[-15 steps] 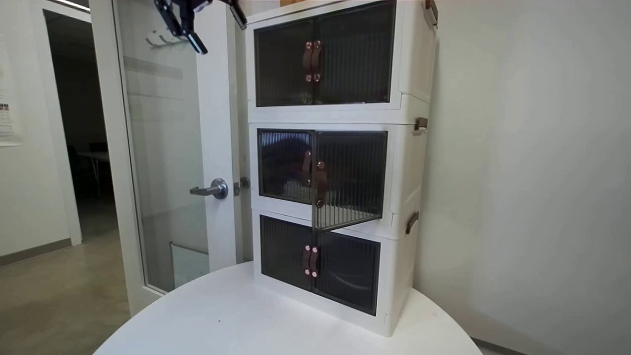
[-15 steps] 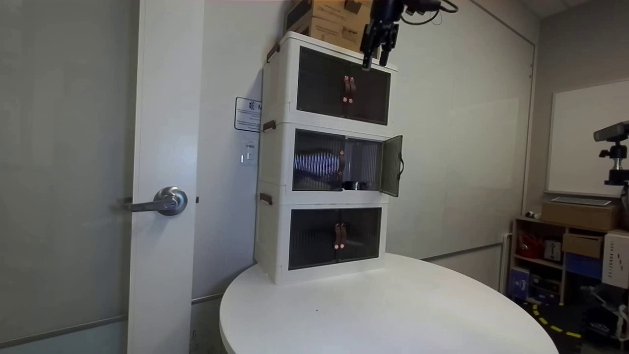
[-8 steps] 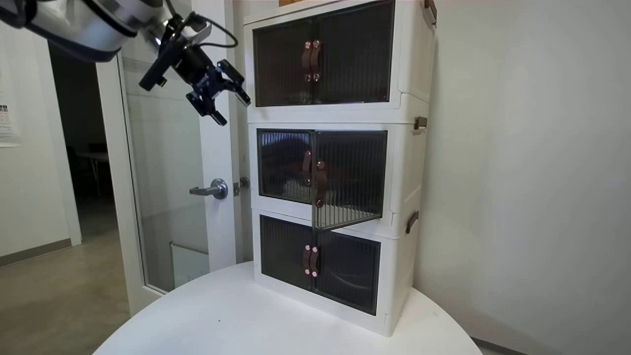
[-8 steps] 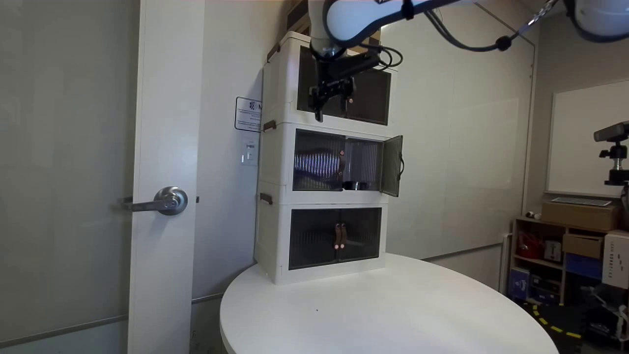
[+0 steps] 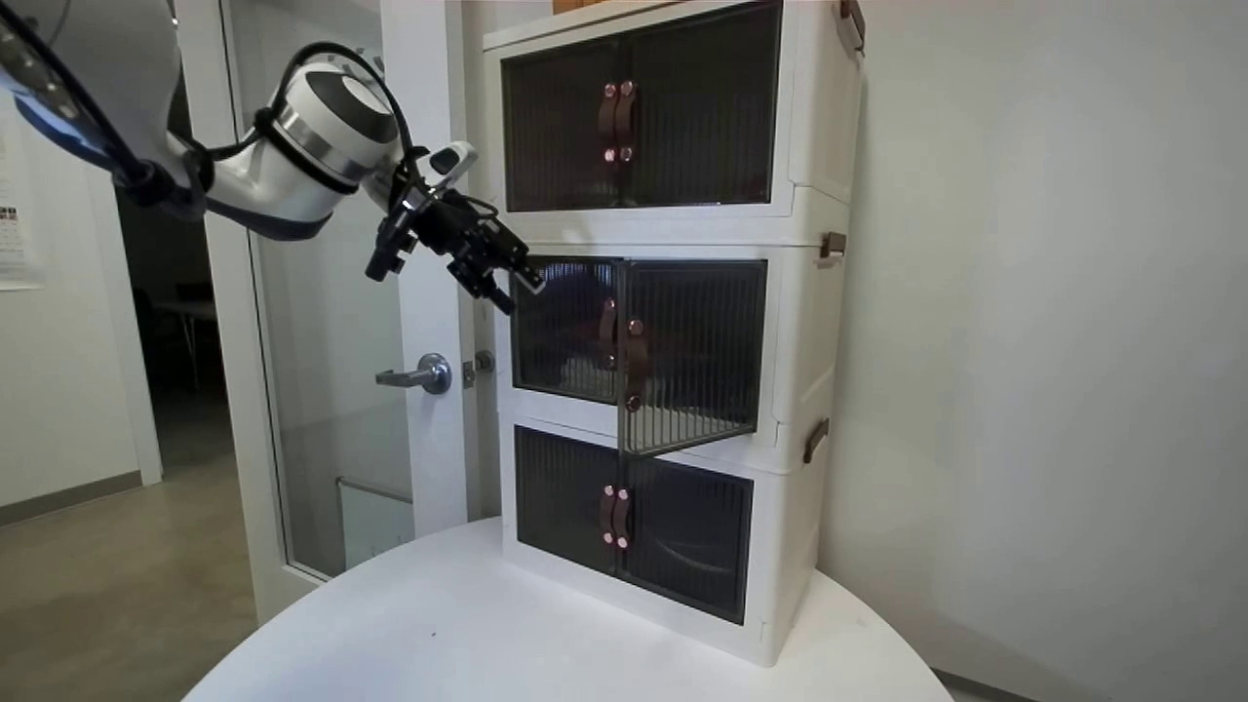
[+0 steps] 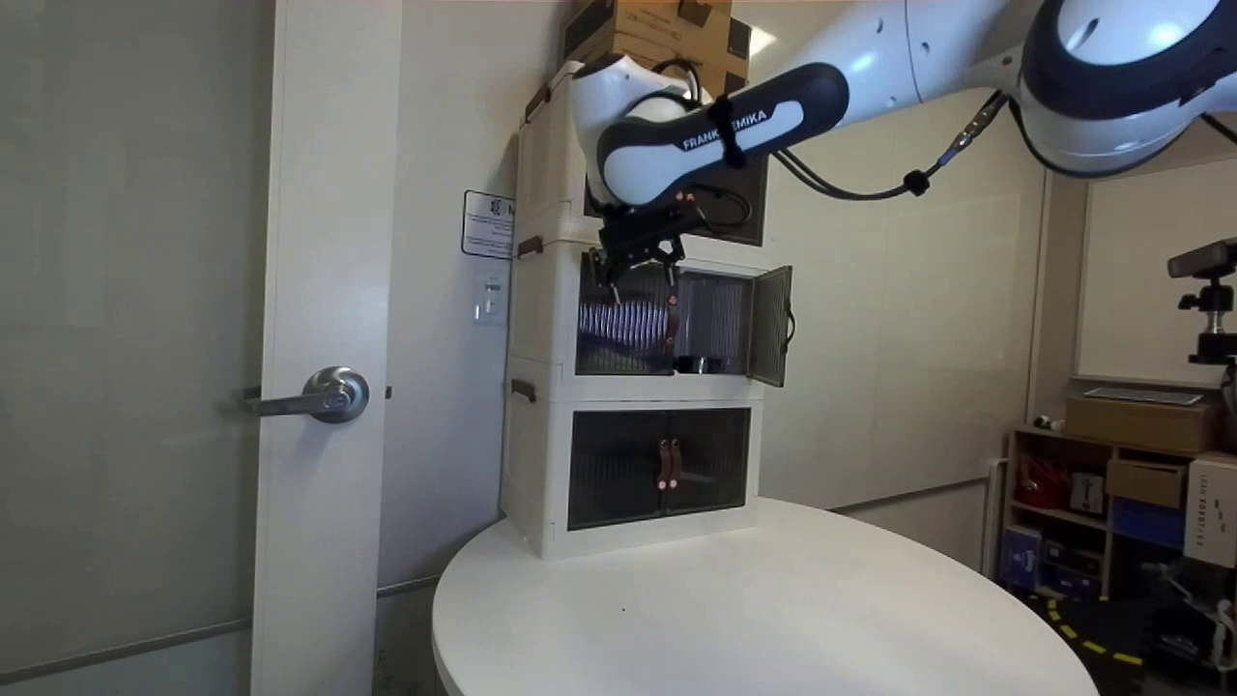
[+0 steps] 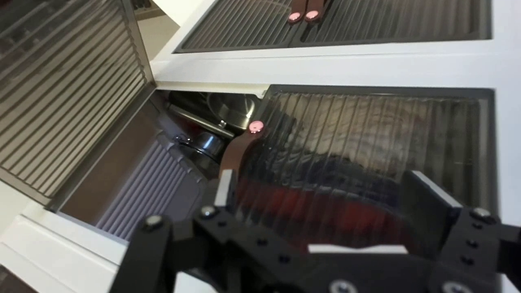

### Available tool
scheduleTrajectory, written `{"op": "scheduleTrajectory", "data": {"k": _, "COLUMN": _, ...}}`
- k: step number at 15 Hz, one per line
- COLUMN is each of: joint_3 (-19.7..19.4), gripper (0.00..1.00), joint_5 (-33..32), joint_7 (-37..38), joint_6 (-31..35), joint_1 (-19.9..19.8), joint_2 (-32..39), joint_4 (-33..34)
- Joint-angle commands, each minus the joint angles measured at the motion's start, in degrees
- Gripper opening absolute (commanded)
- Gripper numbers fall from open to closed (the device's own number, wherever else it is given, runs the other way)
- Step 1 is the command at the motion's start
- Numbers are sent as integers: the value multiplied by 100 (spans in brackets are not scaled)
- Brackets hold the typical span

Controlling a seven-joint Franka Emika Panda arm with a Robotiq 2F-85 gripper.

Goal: Open the doors of the middle shelf

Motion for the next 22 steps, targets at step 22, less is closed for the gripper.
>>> {"op": "scheduleTrajectory", "data": {"k": 22, "joint_3": -1170, "gripper": 100, "joint_5": -1168, "joint_7": 1915, "joint_6": -675, "joint_1": 59, "joint_2": 724, "joint_4": 83}}
